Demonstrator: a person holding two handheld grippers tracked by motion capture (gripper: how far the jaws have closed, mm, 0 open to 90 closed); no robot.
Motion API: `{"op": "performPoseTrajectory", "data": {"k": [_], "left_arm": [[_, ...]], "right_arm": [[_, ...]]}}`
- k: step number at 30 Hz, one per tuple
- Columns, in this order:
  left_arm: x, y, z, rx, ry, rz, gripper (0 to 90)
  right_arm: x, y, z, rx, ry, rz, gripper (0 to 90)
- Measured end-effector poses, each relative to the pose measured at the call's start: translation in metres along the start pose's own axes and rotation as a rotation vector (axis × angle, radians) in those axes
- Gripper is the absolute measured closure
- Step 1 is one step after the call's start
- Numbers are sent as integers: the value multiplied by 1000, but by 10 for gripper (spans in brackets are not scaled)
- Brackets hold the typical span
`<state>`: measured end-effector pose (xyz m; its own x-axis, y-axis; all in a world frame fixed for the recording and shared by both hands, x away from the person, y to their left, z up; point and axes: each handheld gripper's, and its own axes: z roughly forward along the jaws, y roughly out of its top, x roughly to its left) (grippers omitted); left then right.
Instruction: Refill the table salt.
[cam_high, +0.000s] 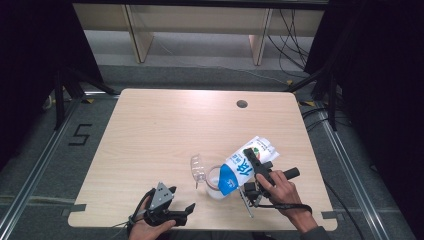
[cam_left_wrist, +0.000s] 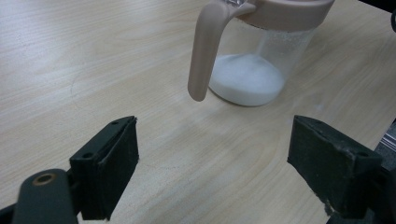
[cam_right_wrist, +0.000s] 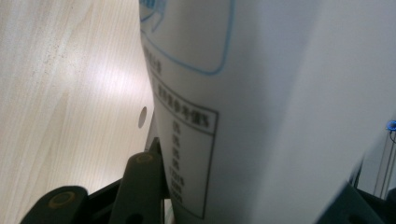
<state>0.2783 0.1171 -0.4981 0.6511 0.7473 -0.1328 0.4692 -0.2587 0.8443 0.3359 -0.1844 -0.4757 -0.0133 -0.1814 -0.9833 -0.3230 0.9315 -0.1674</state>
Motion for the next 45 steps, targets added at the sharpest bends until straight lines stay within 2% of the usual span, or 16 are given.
{"op": "performPoseTrajectory", "data": {"k": [3, 7, 9, 13, 19, 22, 25, 26, 28, 30, 31, 32, 37, 42, 44, 45], "left_arm": [[0, 0, 0, 0, 1, 0, 156], [0, 0, 0, 0, 1, 0, 156], [0, 0, 0, 0, 1, 0, 156], [0, 0, 0, -1, 1, 0, 156], [0, 0, 0, -1, 1, 0, 156], [0, 0, 0, -1, 0, 2, 156], [0, 0, 0, -1, 2, 3, 156], [0, 0, 0, -1, 2, 2, 156], [0, 0, 0, 0, 2, 3, 156], [0, 0, 0, 0, 2, 2, 156], [0, 0, 0, 0, 1, 3, 156], [0, 0, 0, 0, 1, 3, 156], [0, 0, 0, -1, 1, 3, 156], [0, 0, 0, 0, -1, 3, 156], [-1, 0, 0, 3, -8, -19, 156], [0, 0, 0, 0, 1, 3, 156]], "right_arm": [[-1, 0, 0, -7, -2, -15, 606], [2, 0, -1, 16, 7, 18, 606], [1, 0, 0, 1, -2, 7, 606], [0, 0, 0, 9, 3, 1, 607], [2, -1, -1, 12, 6, 15, 608], [0, -1, -1, 7, 6, -14, 608], [1, -1, -1, 13, 10, -13, 608], [-1, 0, -1, 3, 3, -31, 608], [0, 0, -1, 11, 4, -20, 608], [-3, 0, 0, -13, -10, -63, 613], [-1, 0, 0, -4, -2, -44, 613], [-2, 0, -1, -3, -1, -56, 613], [1, 0, -1, 5, -1, -17, 613], [0, 0, -1, 12, 10, -30, 613], [1, 0, -2, 23, 13, -17, 613], [1, 0, -2, 20, 13, -18, 613]]}}
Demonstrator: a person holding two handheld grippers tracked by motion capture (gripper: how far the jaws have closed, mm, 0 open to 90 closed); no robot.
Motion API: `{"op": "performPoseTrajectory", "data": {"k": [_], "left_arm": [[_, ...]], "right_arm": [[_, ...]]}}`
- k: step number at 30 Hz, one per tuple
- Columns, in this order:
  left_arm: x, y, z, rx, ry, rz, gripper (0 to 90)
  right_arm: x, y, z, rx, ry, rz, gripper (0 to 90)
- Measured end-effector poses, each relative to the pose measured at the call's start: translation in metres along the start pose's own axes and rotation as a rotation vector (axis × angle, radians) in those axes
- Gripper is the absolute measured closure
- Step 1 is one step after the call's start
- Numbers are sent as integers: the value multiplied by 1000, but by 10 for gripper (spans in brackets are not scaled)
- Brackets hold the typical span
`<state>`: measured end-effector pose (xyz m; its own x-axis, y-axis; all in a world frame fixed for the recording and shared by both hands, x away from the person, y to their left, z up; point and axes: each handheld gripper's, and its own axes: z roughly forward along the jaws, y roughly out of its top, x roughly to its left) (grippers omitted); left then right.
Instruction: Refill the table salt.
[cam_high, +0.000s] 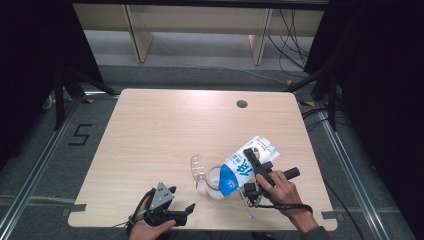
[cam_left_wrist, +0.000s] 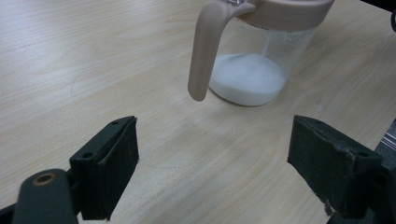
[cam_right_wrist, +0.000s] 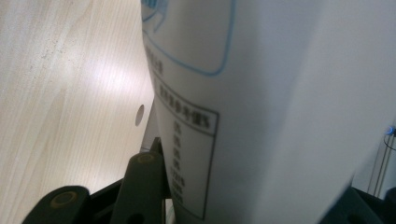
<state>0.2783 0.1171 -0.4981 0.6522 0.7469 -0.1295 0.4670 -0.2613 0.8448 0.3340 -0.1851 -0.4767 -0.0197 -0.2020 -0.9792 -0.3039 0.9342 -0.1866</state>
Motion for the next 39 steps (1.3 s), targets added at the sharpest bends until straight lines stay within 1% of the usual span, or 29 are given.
{"op": "performPoseTrajectory", "data": {"k": [1, 2, 3, 7, 8, 14, 15, 17, 18, 20, 23, 24, 25, 27, 28, 30, 31, 32, 33, 34, 35, 37, 38, 39], "left_arm": [[0, 0, 0, 0, 1, -1, 156], [0, 0, 0, 0, 1, 0, 156], [0, 0, 0, 0, 0, -1, 156], [0, 0, 0, 0, 1, 0, 156], [0, 0, 0, 0, 1, 0, 156], [0, 0, 0, 1, 0, 5, 156], [0, 0, 0, -1, -1, 3, 156], [0, 0, 0, -1, -1, -6, 156], [-1, -1, 0, 2, -8, -24, 156], [0, 0, 0, -1, 2, 0, 156], [0, 0, 0, -1, 4, -1, 156], [0, 0, 0, 0, 2, 4, 156], [0, 0, 0, 0, 1, 4, 156], [0, 0, 0, -1, 1, 3, 156], [0, 0, 0, -1, 0, 2, 156], [0, 0, 0, 0, 2, 3, 156], [0, 0, 0, -1, 1, 4, 156], [0, 0, 0, 0, 2, 4, 156], [0, 0, 0, -1, 2, 3, 156], [0, 0, 0, 0, 2, 4, 156], [0, 0, 0, 0, 2, 4, 156], [0, 0, 0, 0, 1, 4, 156], [0, 0, 0, 0, 2, 4, 156], [0, 0, 0, 0, 2, 4, 156]], "right_arm": [[1, 0, 1, -8, -9, 4, 613], [-2, 0, 2, -33, -24, -31, 613], [-1, 0, 1, -20, -18, -12, 613], [0, 0, 1, -14, -13, -9, 614], [1, 0, 1, -6, -11, 2, 614], [0, 0, 1, -7, -13, -2, 615], [-1, 0, 1, -9, -16, -17, 615], [-2, 0, 1, -9, -7, -21, 616], [-1, 0, 1, -8, -8, -19, 617], [-1, 0, 1, -1, -7, -11, 619], [0, 0, 0, 4, -3, -5, 620], [-1, 0, 1, -1, -2, -15, 622], [-2, 1, 3, -33, -26, -38, 623], [0, 1, 2, -16, -11, -15, 625], [-1, 1, 2, -22, -15, -22, 627], [-1, 0, 2, -19, -13, -20, 628], [-2, 1, 2, -32, -30, -35, 628], [-2, 1, 2, -32, -29, -35, 629], [-2, 1, 2, -32, -28, -34, 630], [-1, 0, 2, -19, -13, -21, 630], [0, 0, 1, -13, -13, -13, 632], [0, 0, 1, -13, -12, -13, 634], [-1, 0, 2, -24, -16, -28, 634], [0, 0, 1, -5, -5, -10, 635]]}}
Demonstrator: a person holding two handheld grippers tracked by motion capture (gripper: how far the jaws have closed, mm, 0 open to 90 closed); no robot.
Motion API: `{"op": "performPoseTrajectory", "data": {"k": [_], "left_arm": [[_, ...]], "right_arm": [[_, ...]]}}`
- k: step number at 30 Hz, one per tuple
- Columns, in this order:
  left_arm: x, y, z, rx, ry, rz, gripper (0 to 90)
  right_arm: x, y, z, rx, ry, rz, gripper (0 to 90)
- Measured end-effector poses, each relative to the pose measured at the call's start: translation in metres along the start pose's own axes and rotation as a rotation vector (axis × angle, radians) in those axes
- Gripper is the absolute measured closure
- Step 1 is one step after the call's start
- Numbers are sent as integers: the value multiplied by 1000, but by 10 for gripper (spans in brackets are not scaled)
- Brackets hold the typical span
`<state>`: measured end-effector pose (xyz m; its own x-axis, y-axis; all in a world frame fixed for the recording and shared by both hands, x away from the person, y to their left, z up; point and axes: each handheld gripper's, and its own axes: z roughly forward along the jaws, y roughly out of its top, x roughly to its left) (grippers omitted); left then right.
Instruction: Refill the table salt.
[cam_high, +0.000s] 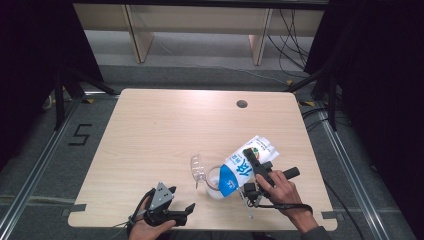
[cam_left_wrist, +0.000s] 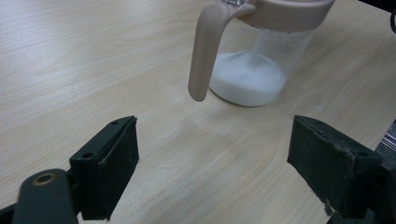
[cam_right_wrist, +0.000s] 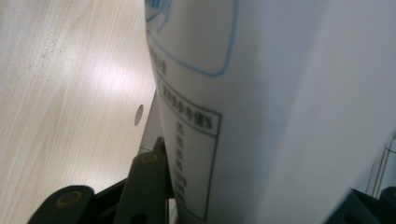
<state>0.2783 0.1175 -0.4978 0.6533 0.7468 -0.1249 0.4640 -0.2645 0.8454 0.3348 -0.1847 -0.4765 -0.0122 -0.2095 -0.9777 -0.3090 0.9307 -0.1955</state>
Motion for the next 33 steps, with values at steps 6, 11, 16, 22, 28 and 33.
{"op": "performPoseTrajectory", "data": {"k": [6, 11, 16, 22, 28, 33], "left_arm": [[-1, 0, 0, -6, -1, -6, 156], [0, 0, 0, -3, 0, -3, 156], [-1, 0, 0, -3, -4, -24, 156], [-1, 0, 0, -2, -4, -24, 156], [0, 0, 0, -2, 3, -1, 156], [-1, 0, 0, -4, -1, -18, 156]], "right_arm": [[0, -1, 0, 3, -1, -3, 636], [-1, -1, 0, 4, -2, -4, 637], [-1, -1, 0, 4, -2, -5, 639], [-1, 0, 0, 5, -3, -10, 641], [-1, 0, 0, 3, -7, -16, 644], [-1, 0, 0, 7, -2, -17, 645]]}}
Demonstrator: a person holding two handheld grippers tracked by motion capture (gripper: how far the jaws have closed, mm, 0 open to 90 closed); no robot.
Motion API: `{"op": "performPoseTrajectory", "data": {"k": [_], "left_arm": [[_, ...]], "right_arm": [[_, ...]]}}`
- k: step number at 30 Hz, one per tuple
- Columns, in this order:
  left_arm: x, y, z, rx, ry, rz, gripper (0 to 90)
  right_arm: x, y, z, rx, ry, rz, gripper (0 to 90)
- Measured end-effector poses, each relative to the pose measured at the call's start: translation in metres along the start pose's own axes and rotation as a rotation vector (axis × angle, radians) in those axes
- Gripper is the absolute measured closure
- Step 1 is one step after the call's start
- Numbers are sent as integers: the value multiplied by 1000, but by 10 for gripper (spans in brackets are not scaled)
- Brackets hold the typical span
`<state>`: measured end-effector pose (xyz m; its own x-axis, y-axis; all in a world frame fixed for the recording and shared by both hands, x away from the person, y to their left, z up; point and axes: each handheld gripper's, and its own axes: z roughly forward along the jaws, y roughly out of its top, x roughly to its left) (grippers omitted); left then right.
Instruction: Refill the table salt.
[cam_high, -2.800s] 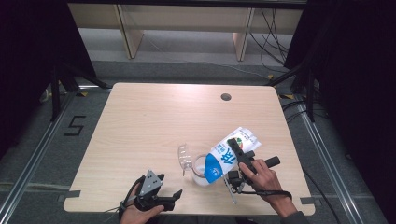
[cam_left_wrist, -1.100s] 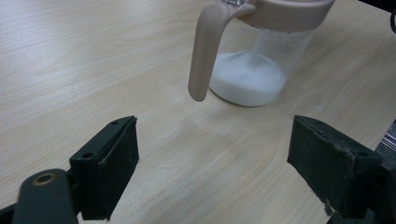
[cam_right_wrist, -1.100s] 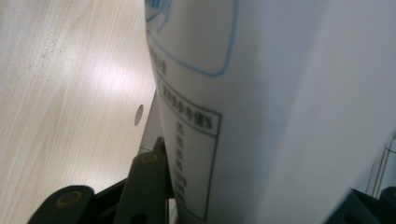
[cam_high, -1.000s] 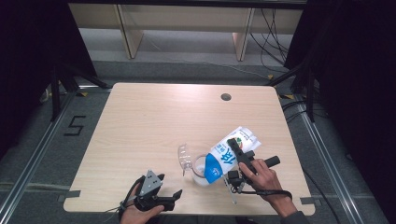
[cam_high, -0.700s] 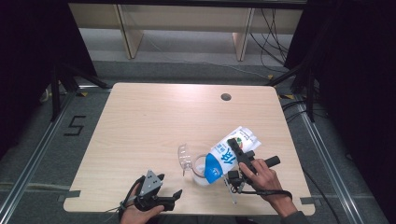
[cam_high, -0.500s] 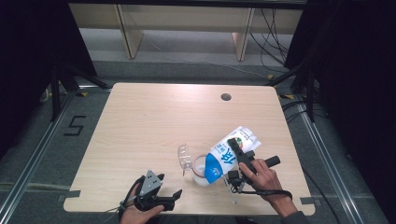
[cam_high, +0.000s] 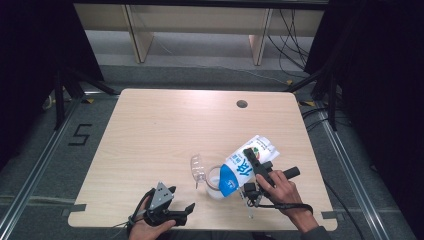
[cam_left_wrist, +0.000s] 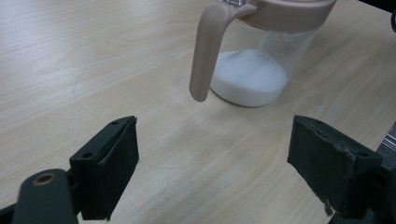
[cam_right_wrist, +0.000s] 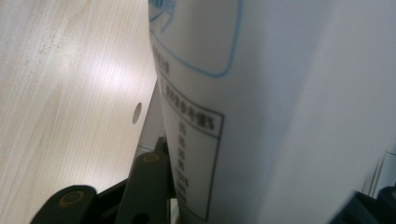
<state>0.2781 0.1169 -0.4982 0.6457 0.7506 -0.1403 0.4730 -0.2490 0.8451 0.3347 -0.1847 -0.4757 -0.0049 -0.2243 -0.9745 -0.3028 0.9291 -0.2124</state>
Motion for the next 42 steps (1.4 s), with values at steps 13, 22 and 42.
{"op": "performPoseTrajectory", "data": {"k": [13, 22, 42], "left_arm": [[0, 0, 0, 1, 0, 4, 156], [0, 0, 0, -4, -1, 16, 156], [-1, 0, 0, -5, 0, -5, 156]], "right_arm": [[-1, 0, 1, -13, -11, -34, 649], [-1, 0, 1, -8, -15, -56, 654], [0, 0, 1, -9, -7, -47, 668]]}}
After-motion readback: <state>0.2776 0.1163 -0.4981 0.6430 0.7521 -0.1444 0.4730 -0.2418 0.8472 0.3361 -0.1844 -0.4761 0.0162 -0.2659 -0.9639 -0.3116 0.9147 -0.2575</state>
